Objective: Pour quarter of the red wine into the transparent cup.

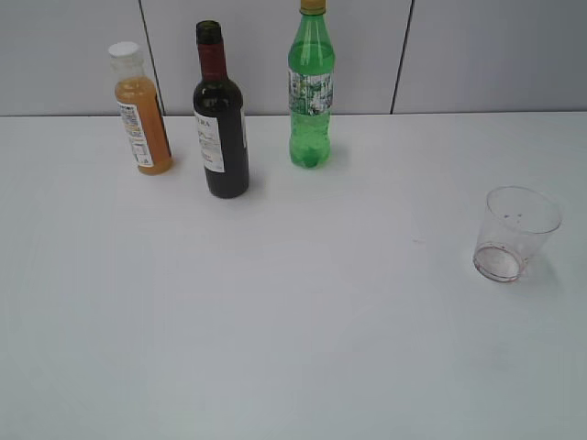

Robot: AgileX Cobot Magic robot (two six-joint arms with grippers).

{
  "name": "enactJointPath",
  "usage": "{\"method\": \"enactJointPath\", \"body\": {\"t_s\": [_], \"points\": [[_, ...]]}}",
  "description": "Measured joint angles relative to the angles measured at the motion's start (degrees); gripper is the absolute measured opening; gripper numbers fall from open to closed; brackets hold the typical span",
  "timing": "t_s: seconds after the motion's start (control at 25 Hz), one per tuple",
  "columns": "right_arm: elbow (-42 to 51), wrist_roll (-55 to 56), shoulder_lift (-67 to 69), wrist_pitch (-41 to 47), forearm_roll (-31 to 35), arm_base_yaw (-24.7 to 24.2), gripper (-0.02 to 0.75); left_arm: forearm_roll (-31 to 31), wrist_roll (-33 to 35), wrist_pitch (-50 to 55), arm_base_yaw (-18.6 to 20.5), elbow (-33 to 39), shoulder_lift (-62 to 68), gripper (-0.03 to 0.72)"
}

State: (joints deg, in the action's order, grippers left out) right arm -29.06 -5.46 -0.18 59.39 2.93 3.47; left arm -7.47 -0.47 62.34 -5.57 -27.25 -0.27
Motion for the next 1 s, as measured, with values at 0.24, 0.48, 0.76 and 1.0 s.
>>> {"method": "enactJointPath", "body": {"t_s": [0.24, 0.48, 0.76, 1.0], "points": [[0.0, 0.0, 0.0, 0.0, 0.0, 0.0, 0.605, 0.0, 0.0, 0.0, 0.0, 0.0, 0.0, 0.585], [0.0, 0.0, 0.0, 0.0, 0.0, 0.0, 0.605, 0.0, 0.0, 0.0, 0.0, 0.0, 0.0, 0.585], [0.0, 0.0, 0.0, 0.0, 0.0, 0.0, 0.605, 0.0, 0.0, 0.0, 0.0, 0.0, 0.0, 0.585], [-0.79, -0.32, 0.07, -3.15, 0.0, 0.0, 0.603, 0.0, 0.0, 0.0, 0.0, 0.0, 0.0, 0.585]]}}
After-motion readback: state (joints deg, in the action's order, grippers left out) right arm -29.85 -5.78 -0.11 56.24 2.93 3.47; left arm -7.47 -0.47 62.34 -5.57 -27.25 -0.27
